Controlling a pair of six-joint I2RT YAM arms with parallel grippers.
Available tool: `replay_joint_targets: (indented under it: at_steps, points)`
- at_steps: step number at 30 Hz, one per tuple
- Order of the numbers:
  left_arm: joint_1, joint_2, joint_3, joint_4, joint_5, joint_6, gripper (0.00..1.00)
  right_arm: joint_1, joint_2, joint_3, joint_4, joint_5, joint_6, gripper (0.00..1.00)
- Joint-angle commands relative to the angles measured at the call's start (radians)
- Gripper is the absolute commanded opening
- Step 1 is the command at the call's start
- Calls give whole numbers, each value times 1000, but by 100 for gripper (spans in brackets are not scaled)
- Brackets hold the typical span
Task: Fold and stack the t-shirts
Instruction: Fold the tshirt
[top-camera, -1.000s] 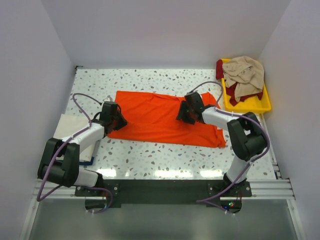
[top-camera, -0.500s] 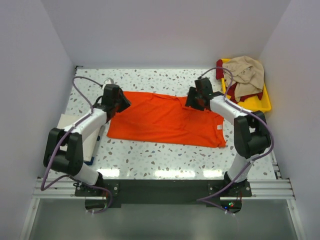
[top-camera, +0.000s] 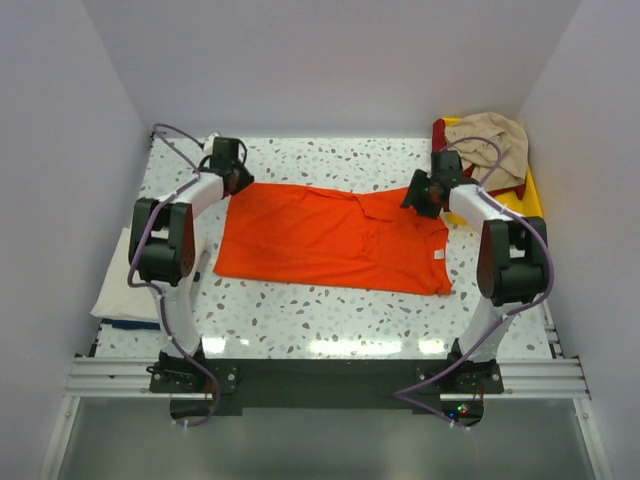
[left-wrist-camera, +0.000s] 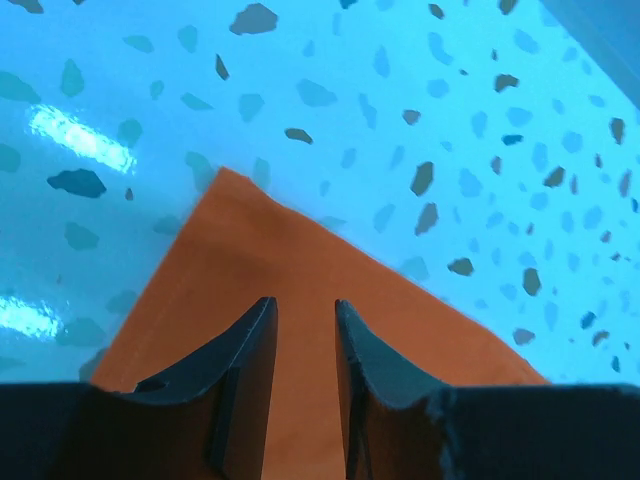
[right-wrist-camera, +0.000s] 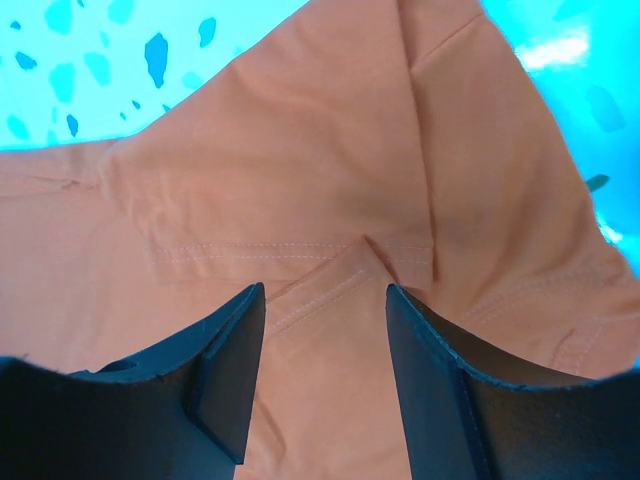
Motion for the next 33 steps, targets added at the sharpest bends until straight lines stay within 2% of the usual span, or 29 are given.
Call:
replay_joint_targets:
  at_steps: [1, 4, 11, 30, 33]
  points:
    - [31, 75, 112, -76, -60, 25, 34, 3, 16, 42, 13, -59, -24, 55]
    - [45, 154, 236, -132, -83, 29, 34, 1, 10, 28, 25, -63, -21, 55]
    - [49, 266, 376, -220, -138, 36, 34, 1, 2, -8, 46, -59, -21, 55]
    - [49, 310, 377, -235, -158, 43, 28, -2, 7, -21, 9, 44, -52, 55]
    - [48, 312, 379, -234, -155, 43, 26, -6, 14, -25, 10, 52, -39, 51]
